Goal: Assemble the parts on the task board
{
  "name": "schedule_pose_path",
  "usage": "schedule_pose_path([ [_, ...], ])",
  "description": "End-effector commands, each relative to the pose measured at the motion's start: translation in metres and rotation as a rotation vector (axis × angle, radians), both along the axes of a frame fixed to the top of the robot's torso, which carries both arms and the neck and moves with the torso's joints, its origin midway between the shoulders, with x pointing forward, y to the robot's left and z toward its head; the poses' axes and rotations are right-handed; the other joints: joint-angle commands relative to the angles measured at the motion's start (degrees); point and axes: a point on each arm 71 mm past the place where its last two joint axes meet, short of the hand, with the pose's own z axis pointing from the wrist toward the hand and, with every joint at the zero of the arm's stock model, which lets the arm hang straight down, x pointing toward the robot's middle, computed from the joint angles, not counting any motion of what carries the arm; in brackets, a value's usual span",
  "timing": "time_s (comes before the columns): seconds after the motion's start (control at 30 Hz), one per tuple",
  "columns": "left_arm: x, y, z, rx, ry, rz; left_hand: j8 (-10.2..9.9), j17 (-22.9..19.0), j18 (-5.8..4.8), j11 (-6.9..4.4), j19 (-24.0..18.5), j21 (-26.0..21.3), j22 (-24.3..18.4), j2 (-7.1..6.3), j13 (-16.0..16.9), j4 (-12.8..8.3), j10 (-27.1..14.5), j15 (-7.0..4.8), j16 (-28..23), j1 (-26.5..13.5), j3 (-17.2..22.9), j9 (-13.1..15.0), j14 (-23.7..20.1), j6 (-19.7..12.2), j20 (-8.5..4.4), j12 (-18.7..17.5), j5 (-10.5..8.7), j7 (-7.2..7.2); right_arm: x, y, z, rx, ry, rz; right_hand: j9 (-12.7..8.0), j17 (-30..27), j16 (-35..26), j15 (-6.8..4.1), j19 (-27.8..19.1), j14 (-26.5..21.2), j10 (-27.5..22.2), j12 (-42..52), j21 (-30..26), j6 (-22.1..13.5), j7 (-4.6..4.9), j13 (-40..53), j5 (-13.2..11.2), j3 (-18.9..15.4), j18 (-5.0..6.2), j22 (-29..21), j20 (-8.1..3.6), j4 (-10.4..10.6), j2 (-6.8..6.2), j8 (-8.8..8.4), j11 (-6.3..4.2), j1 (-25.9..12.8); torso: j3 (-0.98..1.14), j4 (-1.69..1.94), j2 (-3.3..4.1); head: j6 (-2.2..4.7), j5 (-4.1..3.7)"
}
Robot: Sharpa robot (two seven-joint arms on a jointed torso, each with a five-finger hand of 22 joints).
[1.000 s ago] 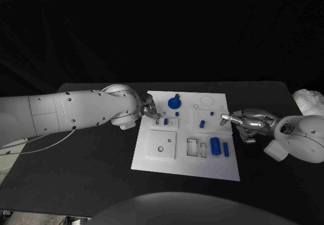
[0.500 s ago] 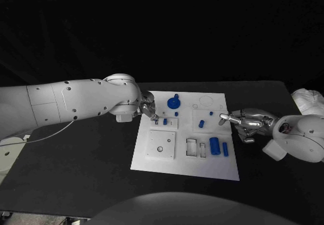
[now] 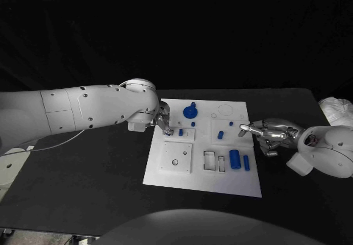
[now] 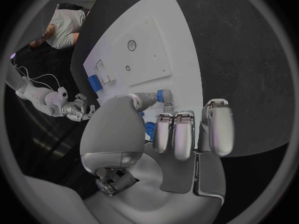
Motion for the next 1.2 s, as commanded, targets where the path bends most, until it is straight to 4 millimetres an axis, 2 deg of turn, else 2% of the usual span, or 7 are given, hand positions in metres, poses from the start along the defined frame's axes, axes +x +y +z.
schedule_pose_path([
  [0.03, 0.0022, -0.0024, 0.002, 0.019, -0.028, -0.021, -0.33, 15.07, -0.1, -0.17, 1.56, 0.14, 12.25, 0.32, 15.06, -1.87, 6.06, -0.42, 0.14, 0.15, 1.33, -0.1, 6.03, 0.3, -0.34, 0.14, 0.27, -0.58, -0.0011, 0.0017, -0.0002, 0.003, 0.002, 0.015, 0.07, 10.08, -0.33, -0.21, -0.59, 2.28, 3.15, -0.42, -0.25, 0.28, 0.18, 4.03, 0.22, 0.36, -0.24, 7.85, 0.03, -0.12, 0.32, 0.22, -0.46, 0.04, 0.02, 0.03, -0.03, 0.0, 0.05],
  [0.5, 0.007, -0.0088, 0.0028, -0.02, -0.063, -0.027, -0.87, 15.07, -0.1, 0.1, 1.51, 0.12, 12.24, 0.83, 15.06, -1.58, 6.06, -0.19, 0.14, -0.45, 0.23, -0.25, 6.03, 0.13, -0.18, 0.14, 0.39, -0.32, -0.0011, 0.0018, -0.0009, 0.0, 0.01, 0.02, 0.06, 10.03, -0.38, -0.2, -0.65, 2.23, 3.08, -0.46, -0.35, 0.27, 0.18, 3.97, 0.2, 0.38, -0.22, 7.82, 0.04, -0.12, 0.3, 0.2, -0.45, 0.02, -0.09, -0.08, 0.0, 0.0, 0.19],
  [0.87, 0.0086, -0.0096, -0.0014, -0.023, -0.06, -0.024, -0.92, 15.07, -0.09, 0.12, 1.46, 0.04, 12.22, 0.94, 15.06, -1.55, 6.06, -0.16, 0.14, -0.49, 0.08, -0.26, 6.03, 0.14, -0.16, 0.14, 0.44, -0.3, -0.001, 0.0012, -0.0013, -0.003, 0.015, 0.021, 0.06, 10.01, -0.4, -0.19, -0.66, 2.22, 3.09, -0.45, -0.36, 0.28, 0.19, 3.98, 0.2, 0.39, -0.22, 7.82, 0.04, -0.11, 0.3, 0.2, -0.45, 0.01, -0.01, 0.07, -0.04, 0.0, 0.21],
  [1.03, 0.0086, -0.0117, -0.0026, -0.025, -0.059, -0.027, -0.94, 15.07, -0.09, 0.13, 1.48, 0.07, 12.23, 1.03, 15.06, -1.56, 6.06, -0.15, 0.14, -0.48, 0.01, -0.27, 6.03, 0.15, -0.15, 0.14, 0.49, -0.3, -0.0008, 0.0022, -0.0014, -0.002, 0.015, 0.024, 0.06, 10.01, -0.39, -0.19, -0.68, 2.22, 3.06, -0.47, -0.38, 0.3, 0.19, 3.95, 0.19, 0.4, -0.22, 7.81, 0.04, -0.11, 0.3, 0.21, -0.44, -0.01, -0.04, -0.07, -0.04, 0.0, 0.2],
  [1.2, 0.0088, -0.0113, -0.0033, -0.022, -0.056, -0.026, -0.96, 15.07, -0.09, 0.13, 1.47, 0.06, 12.23, 1.08, 15.06, -1.59, 6.06, -0.14, 0.14, -0.46, -0.03, -0.27, 6.03, 0.16, -0.14, 0.14, 0.54, -0.31, -0.0008, 0.0025, -0.0014, -0.002, 0.015, 0.025, 0.06, 10.01, -0.39, -0.19, -0.68, 2.22, 3.06, -0.47, -0.38, 0.3, 0.19, 3.95, 0.19, 0.4, -0.22, 7.81, 0.04, -0.11, 0.3, 0.21, -0.44, -0.01, -0.02, -0.05, -0.04, 0.0, 0.16],
])
